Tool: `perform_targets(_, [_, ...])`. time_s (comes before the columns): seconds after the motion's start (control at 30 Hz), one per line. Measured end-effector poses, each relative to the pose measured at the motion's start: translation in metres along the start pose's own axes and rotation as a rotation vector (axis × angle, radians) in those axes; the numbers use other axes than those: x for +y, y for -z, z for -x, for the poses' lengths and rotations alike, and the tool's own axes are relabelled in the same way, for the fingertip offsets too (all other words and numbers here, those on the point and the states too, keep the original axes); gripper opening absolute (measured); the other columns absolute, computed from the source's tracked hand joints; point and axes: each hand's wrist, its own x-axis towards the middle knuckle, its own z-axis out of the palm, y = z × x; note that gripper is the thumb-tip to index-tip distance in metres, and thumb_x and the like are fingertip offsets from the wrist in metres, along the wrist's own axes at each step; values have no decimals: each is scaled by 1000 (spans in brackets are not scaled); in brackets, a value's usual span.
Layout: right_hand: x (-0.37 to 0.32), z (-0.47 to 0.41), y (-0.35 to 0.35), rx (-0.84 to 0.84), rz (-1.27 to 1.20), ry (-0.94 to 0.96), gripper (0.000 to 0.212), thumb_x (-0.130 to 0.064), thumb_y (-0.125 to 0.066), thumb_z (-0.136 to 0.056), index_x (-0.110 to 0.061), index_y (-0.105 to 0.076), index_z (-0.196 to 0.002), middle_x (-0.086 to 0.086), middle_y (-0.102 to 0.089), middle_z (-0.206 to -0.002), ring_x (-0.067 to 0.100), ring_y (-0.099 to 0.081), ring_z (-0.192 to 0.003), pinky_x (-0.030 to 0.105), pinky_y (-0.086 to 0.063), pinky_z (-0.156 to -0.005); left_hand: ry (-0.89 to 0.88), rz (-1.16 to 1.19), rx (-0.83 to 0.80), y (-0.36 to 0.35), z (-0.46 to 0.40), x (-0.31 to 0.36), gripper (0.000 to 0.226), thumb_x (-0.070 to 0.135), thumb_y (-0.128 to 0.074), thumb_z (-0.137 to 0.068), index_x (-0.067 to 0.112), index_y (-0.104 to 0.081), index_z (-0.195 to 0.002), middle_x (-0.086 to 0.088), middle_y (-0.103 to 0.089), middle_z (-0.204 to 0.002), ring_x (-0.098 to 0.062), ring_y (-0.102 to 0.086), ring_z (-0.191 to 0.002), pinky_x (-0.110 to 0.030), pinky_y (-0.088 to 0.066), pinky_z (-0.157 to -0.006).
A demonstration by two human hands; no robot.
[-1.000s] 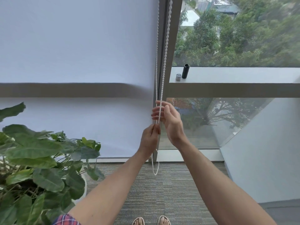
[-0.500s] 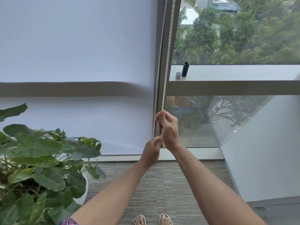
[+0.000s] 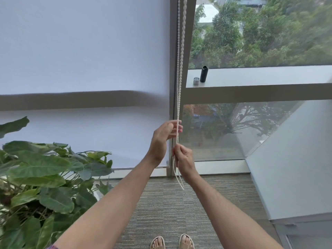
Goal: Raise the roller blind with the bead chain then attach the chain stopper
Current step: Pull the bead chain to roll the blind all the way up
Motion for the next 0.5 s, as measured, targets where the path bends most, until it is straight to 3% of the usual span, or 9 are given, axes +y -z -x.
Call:
perform_targets(0.1, [18, 8, 3, -2, 45, -58, 39, -31, -45, -96, -24, -56, -60, -11, -36, -46, 4, -28, -41, 22, -23, -42, -102, 74, -94, -11, -3, 17, 42, 38, -35, -103, 13, -67, -115, -9, -70, -97, -27, -66, -90, -43, -52, -81])
perform_targets(0.23, [20, 5, 6, -15, 66, -96, 42, -29, -44, -99, -26, -55, -59, -8, -34, -48, 6, -25, -42, 23, -20, -42, -104, 68, -76, -25, -3, 14, 37, 32, -35, -104, 13, -65, -92, 11, -54, -66, -9, -46, -61, -21, -37, -59])
perform_targets(0.33, [21, -1, 6, -64, 63, -137, 51, -18, -44, -104, -29, -58, -56, -5, -33, -49, 8, -25, -42, 26, -19, -42, -109, 44, 49, -30, -5, 9, 36, 29, -40, -102, 23, -56, -71, 14, -47, -60, -6, -38, -56, -16, -34, -56])
perform_targets(0.5, [22, -4, 8, -121, 7, -231, 37, -25, -54, -89, -27, -52, -52, -12, -45, -49, 4, -36, -48, 21, -31, -51, -98, -4, 41, -33, -6, 0, 38, 27, -41, -102, 30, -55, -66, 11, -45, -59, -9, -36, -56, -22, -33, -56])
